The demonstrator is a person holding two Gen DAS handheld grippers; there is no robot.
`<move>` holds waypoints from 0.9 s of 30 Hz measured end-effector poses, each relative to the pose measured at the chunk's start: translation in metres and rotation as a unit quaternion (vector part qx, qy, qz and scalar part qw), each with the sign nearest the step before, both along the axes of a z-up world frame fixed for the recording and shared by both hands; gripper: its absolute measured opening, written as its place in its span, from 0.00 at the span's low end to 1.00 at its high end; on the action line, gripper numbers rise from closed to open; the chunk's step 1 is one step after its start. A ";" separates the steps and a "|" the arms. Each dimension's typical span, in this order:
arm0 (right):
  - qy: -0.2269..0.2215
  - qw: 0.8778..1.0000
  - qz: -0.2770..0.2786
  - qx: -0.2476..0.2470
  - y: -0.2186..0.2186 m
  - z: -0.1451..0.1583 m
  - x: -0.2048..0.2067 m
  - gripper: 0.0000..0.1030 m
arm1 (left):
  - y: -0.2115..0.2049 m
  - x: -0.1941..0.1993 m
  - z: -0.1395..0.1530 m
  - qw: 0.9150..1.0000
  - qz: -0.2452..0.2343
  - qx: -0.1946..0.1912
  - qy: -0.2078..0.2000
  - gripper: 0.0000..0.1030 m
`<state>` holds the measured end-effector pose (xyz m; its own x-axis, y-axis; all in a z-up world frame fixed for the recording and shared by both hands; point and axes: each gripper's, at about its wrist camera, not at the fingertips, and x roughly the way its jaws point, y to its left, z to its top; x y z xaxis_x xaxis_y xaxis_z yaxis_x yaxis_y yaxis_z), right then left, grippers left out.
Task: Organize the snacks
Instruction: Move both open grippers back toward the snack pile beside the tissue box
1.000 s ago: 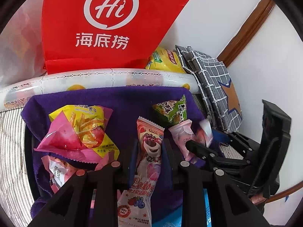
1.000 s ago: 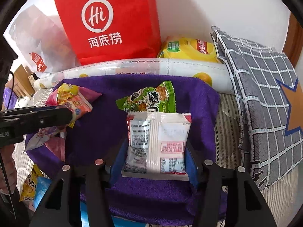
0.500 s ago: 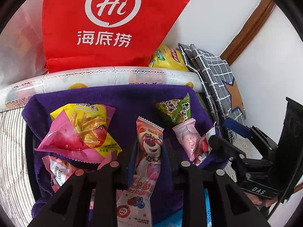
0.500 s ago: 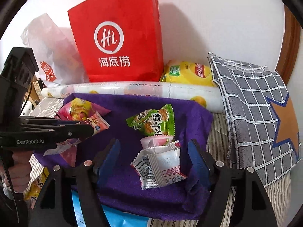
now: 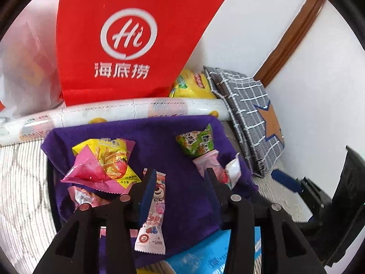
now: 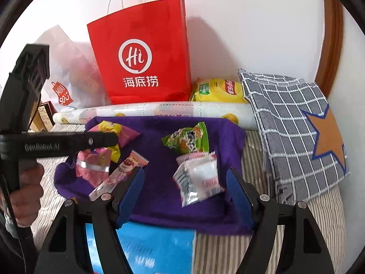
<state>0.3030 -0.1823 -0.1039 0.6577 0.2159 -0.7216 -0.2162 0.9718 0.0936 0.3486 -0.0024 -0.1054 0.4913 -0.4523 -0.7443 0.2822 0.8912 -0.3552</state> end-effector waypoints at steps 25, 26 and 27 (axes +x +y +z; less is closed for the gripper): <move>0.071 0.997 0.034 0.016 0.042 -0.025 -0.130 0.72 | 0.067 -0.108 0.052 0.998 0.031 0.035 -0.042 0.57; 0.075 0.996 0.034 0.016 0.044 -0.028 -0.132 0.72 | 0.071 -0.111 0.051 0.998 0.034 0.034 -0.040 0.57; 0.084 0.996 0.036 0.018 0.047 -0.032 -0.133 0.72 | 0.075 -0.114 0.049 0.998 0.036 0.032 -0.038 0.57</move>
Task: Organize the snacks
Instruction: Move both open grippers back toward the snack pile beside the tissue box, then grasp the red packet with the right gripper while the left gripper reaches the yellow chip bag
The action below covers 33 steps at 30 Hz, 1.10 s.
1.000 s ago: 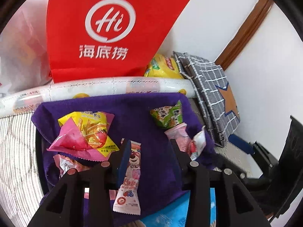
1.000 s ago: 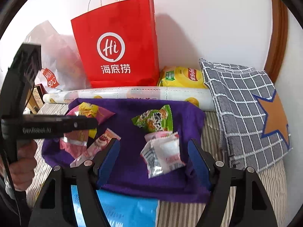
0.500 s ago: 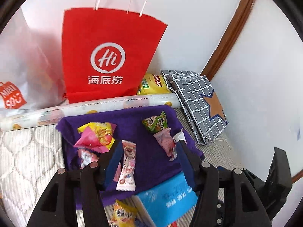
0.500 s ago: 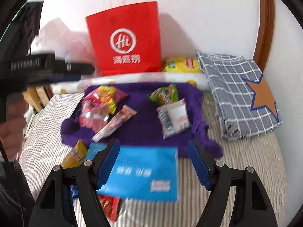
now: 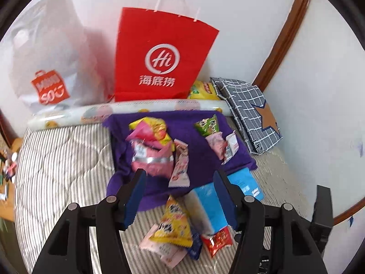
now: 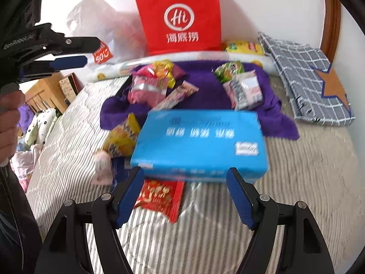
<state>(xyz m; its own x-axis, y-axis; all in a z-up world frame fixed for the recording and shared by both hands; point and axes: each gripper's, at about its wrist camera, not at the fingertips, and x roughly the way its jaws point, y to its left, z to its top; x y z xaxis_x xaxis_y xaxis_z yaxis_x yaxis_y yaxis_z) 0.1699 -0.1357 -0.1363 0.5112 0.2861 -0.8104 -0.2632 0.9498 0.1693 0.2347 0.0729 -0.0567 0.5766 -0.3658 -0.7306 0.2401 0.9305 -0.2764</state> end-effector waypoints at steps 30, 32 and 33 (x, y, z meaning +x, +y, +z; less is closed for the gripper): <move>0.050 0.997 -0.064 0.006 0.037 -0.056 -0.001 0.93 | 0.052 -0.049 -0.063 0.999 0.023 -0.015 0.045 0.58; 0.044 0.997 -0.068 -0.004 0.039 -0.056 -0.002 0.87 | 0.048 -0.051 -0.067 0.999 0.019 -0.015 0.047 0.58; 0.040 0.997 -0.069 -0.007 0.039 -0.056 -0.004 0.84 | 0.046 -0.053 -0.068 0.999 0.017 -0.015 0.047 0.58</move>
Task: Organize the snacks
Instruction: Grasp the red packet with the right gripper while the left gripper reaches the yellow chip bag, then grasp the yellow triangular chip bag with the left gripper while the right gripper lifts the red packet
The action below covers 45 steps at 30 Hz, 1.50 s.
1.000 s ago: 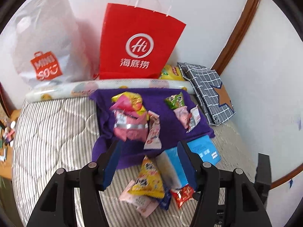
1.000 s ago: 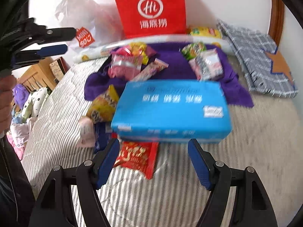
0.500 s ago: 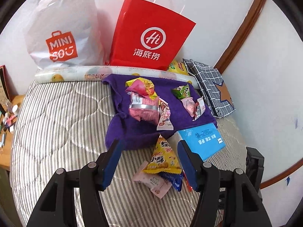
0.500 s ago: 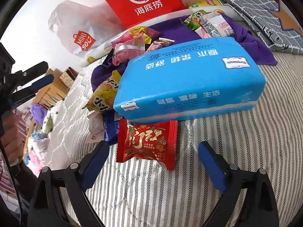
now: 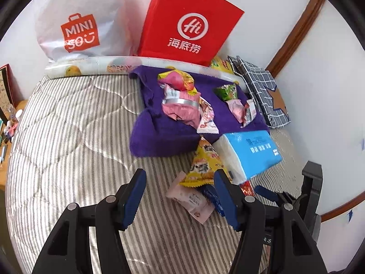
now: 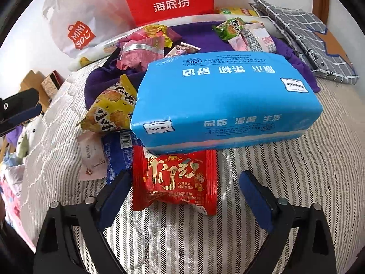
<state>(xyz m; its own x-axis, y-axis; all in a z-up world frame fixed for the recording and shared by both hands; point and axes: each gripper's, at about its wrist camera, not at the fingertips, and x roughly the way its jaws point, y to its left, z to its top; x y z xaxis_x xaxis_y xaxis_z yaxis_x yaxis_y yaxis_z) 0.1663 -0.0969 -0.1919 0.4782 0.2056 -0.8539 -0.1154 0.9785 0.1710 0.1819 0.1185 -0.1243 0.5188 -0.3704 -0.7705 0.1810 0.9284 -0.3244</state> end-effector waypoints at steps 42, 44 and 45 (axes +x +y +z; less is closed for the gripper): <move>-0.057 0.995 0.073 -0.043 -0.085 0.008 -0.035 0.54 | -0.068 0.039 -0.039 0.997 -0.050 0.052 0.025 0.40; -0.056 0.995 0.077 -0.043 -0.084 0.008 -0.038 0.58 | -0.063 0.033 -0.034 0.998 -0.043 0.048 0.020 0.40; -0.056 0.995 0.079 -0.040 -0.085 0.008 -0.040 0.61 | -0.060 0.030 -0.032 0.998 -0.040 0.045 0.019 0.40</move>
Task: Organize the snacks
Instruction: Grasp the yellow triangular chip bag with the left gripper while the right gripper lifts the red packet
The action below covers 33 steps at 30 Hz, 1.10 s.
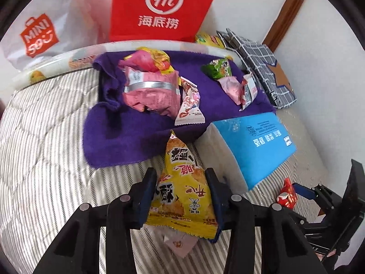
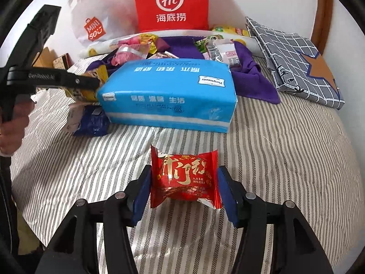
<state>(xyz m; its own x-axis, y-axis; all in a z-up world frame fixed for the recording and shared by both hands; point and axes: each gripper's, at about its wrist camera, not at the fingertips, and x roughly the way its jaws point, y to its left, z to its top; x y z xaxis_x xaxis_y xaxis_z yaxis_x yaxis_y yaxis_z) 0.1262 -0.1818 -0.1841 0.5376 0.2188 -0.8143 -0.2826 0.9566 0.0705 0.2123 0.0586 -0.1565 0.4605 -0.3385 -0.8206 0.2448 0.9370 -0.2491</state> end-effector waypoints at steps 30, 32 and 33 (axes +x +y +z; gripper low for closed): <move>-0.030 0.999 -0.026 0.027 -0.007 0.020 -0.026 0.51 | -0.029 -0.071 0.016 0.998 -0.037 -0.044 -0.010 0.40; -0.037 0.999 -0.025 0.028 -0.010 0.026 -0.028 0.51 | -0.036 -0.075 0.017 0.998 -0.043 -0.047 -0.010 0.40; -0.041 0.998 -0.024 0.029 -0.011 0.030 -0.029 0.51 | -0.038 -0.075 0.018 0.998 -0.044 -0.047 -0.010 0.40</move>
